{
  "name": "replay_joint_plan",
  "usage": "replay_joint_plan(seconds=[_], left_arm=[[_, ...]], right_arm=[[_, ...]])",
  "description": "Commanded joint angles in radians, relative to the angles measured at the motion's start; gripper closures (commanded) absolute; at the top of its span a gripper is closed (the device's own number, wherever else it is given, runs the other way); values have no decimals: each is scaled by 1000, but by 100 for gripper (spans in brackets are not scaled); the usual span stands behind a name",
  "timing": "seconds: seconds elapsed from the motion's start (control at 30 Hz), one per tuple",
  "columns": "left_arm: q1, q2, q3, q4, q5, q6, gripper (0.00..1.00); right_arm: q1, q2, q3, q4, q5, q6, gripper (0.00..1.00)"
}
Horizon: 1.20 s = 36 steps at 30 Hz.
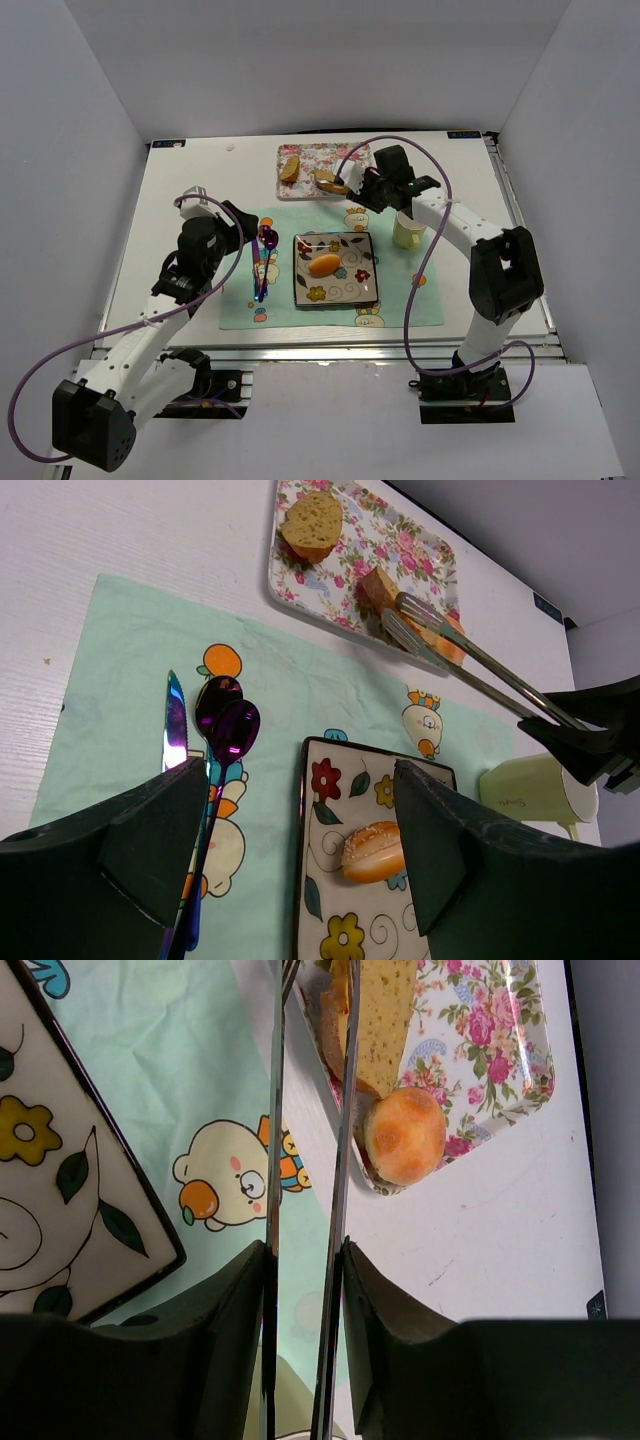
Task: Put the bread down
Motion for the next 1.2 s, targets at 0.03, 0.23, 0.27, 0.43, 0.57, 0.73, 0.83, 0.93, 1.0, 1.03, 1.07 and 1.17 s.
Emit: replay_joint_plan(seconds=[0.03,0.23,0.27,0.43,0.57,0.73,0.83,0.93,1.0,1.03,1.07,1.17], left_arm=[[3,-21,-6,5,-7,-4,16],[3,-11,-4,17,-2,-4,16],[3,-8,-3,17,-2,-4,16],[3,-5,2,17,-2,-1,16],[3,-8,-1,14,-2,-1,16],[3,-8,-3,14,-2,-3,16],[3,-5,0,15,-2,-3,16],[3,-2,0,17,0,-3,16],[3,-2,0,19,-2,-4,16],[3,-2,-1,19,-2,-4,16],[3,-2,0,19,0,-4,16],[3,-3,-4,19,-2,-6,16]], right_arm=[[-5,-85,4,49,-41,5,60],[-7,-90,9,71,-14,15,56],[-7,-87,9,74,-11,15,56],[-10,-62,15,54,-5,15,54],[-8,-51,4,45,-11,22,54],[-8,-28,-13,49,8,24,53],[-10,-18,-13,54,11,25,52],[-10,-7,-8,52,18,25,52],[-8,1,-7,52,21,25,52],[-10,4,-5,52,26,25,52],[-8,8,-5,51,27,24,52],[-8,21,-4,54,47,22,52]])
